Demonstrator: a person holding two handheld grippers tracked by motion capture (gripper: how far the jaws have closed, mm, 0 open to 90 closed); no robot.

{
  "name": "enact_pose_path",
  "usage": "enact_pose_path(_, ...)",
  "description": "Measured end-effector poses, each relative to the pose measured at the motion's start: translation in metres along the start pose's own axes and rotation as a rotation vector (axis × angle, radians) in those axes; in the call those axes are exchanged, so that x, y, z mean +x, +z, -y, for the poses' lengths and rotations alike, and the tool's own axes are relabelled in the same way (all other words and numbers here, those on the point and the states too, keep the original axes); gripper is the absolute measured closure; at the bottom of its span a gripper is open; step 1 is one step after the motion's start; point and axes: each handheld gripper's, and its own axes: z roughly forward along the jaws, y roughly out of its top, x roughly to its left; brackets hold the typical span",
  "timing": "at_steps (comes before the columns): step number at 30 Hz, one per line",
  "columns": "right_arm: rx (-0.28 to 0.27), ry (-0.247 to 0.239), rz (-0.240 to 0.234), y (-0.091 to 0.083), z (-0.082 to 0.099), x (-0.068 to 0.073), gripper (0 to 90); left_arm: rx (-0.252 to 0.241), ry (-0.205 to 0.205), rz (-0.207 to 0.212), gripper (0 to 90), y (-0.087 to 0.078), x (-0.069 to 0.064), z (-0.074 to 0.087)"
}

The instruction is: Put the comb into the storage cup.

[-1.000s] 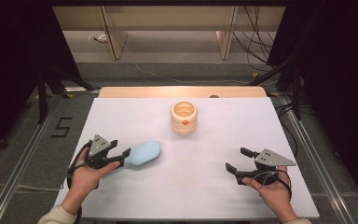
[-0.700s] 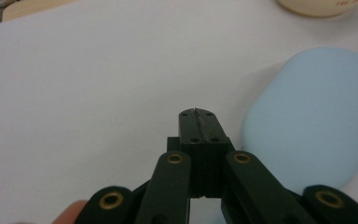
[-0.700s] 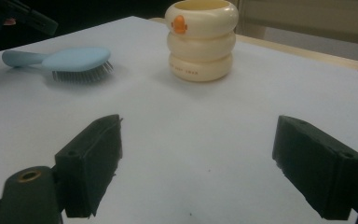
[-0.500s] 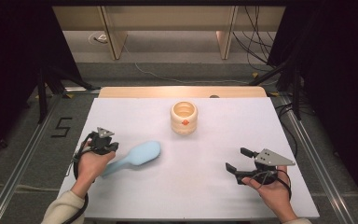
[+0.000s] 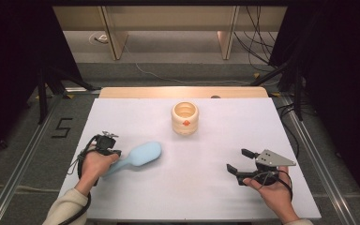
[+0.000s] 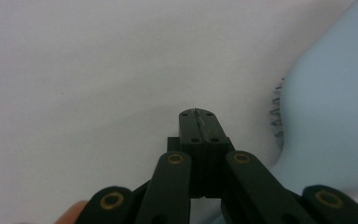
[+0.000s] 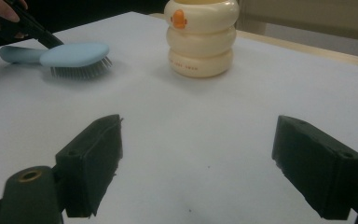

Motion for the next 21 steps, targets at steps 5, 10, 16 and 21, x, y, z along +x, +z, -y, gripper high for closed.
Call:
enact_pose_path(5, 0.001, 0.000, 0.000, 0.0003, 0.0000, 0.0002, 17.1, 0.031, -0.001, 0.003, 89.9, 0.0021, 0.0004, 0.0012)
enact_pose_path(10, 0.004, 0.000, -0.002, 0.0005, 0.0002, 0.0002, 17.1, 0.055, -0.009, 0.011, 89.9, 0.0011, -0.0007, 0.0013)
enact_pose_path(16, 0.005, 0.000, -0.002, 0.0001, 0.0001, 0.0000, 17.2, 0.074, -0.005, 0.014, 89.9, -0.0002, -0.0031, 0.0016)
enact_pose_path(21, 0.005, 0.000, -0.004, 0.0001, 0.0002, -0.0001, 17.2, 0.087, 0.001, 0.018, 89.9, -0.0022, -0.0063, 0.0030)
